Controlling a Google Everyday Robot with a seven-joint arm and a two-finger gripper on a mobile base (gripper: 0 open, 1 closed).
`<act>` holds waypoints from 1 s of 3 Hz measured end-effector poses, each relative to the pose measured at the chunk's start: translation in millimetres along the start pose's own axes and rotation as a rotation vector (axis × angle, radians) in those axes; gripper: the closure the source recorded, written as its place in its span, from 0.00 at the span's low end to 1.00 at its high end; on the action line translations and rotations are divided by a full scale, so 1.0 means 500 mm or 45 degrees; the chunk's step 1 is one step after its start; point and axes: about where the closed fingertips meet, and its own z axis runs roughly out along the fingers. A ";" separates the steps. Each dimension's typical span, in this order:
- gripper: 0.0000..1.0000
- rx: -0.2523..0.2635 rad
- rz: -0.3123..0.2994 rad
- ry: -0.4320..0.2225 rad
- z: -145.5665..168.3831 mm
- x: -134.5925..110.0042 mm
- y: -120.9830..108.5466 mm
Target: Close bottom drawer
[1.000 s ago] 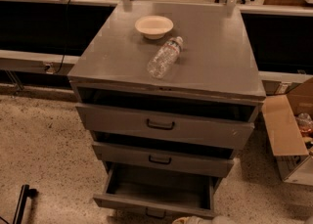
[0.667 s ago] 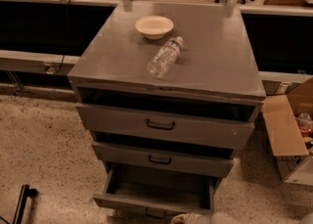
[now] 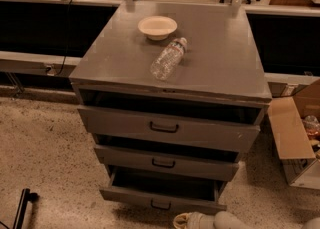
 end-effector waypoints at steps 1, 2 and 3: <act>1.00 0.074 -0.064 0.012 0.016 -0.010 -0.100; 1.00 0.104 -0.084 0.026 0.020 -0.009 -0.139; 1.00 0.149 -0.112 0.068 0.020 0.012 -0.214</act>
Offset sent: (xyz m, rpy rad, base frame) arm 0.1880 -0.0504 0.0133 -0.1640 -0.2172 -0.0791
